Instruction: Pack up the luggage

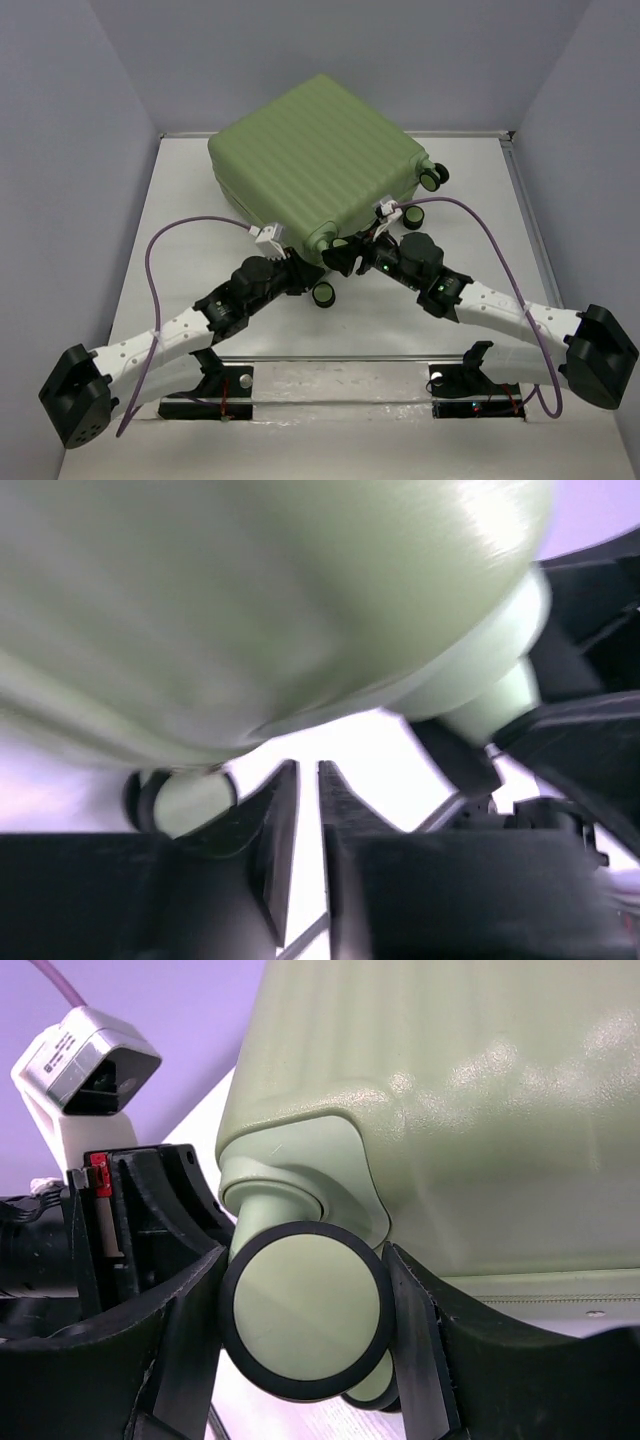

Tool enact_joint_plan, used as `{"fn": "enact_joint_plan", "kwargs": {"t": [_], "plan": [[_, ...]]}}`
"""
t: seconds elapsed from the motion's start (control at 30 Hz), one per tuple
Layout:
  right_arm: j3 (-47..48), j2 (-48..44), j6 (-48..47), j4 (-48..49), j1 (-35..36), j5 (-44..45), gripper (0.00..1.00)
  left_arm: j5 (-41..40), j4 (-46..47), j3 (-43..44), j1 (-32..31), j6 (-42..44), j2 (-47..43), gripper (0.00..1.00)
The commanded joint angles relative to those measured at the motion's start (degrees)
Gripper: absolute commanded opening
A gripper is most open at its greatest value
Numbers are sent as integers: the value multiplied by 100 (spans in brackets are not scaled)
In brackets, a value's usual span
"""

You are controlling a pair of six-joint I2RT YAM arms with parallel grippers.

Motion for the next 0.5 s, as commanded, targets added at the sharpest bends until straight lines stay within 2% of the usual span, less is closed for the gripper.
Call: {"fn": "enact_joint_plan", "kwargs": {"t": [0.0,0.03,0.07,0.23,0.37,0.47], "plan": [[121,-136,-262,340,43,401,7,-874,-187,-491,-51,291,-602,37],[148,-136,-332,305,43,392,7,-990,-187,-572,-77,326,-621,44],[165,-136,-359,287,43,357,7,-1095,-126,-686,-86,353,-586,47],[253,-109,-482,190,43,296,7,-1456,226,-643,-323,599,-191,52],[341,-65,-526,164,43,155,7,-1878,358,-388,-700,862,169,62],[376,-22,-544,164,43,76,7,-2273,367,-195,-833,942,336,64]]}}
